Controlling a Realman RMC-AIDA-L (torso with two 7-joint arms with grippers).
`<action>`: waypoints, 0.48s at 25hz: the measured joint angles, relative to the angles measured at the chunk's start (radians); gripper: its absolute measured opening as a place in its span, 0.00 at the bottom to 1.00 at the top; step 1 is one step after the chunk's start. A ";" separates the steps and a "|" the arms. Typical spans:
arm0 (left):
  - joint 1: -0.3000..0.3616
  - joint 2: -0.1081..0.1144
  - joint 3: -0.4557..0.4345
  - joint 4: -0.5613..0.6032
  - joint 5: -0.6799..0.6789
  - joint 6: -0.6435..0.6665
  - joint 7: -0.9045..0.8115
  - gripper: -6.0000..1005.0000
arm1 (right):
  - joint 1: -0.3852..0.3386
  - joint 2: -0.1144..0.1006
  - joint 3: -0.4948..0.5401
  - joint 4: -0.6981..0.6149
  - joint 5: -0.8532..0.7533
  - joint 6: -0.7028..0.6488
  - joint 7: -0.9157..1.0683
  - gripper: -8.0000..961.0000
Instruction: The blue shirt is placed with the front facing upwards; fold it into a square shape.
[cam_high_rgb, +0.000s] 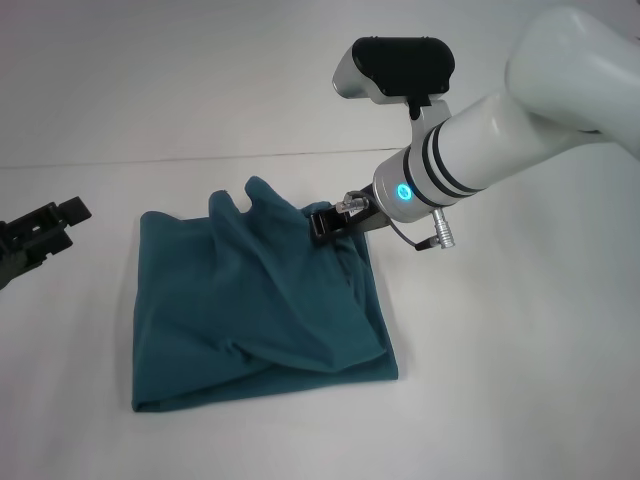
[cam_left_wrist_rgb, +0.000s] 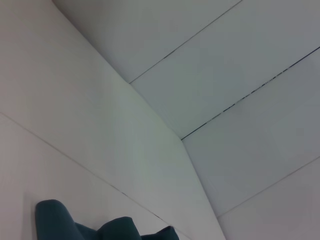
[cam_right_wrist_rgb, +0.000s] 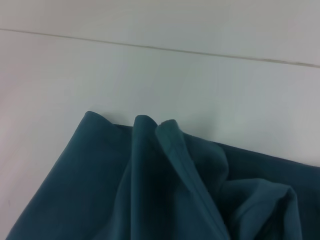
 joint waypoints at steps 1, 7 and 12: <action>0.000 0.000 0.000 0.000 0.000 0.000 0.000 0.75 | 0.000 0.000 0.000 0.000 0.000 0.000 0.000 0.23; 0.000 0.002 -0.004 0.000 0.000 0.000 0.000 0.75 | -0.001 -0.005 0.007 -0.006 0.000 -0.008 0.006 0.03; 0.001 0.003 -0.006 0.000 0.000 0.000 0.000 0.75 | -0.039 -0.007 0.012 -0.115 0.000 -0.094 0.016 0.03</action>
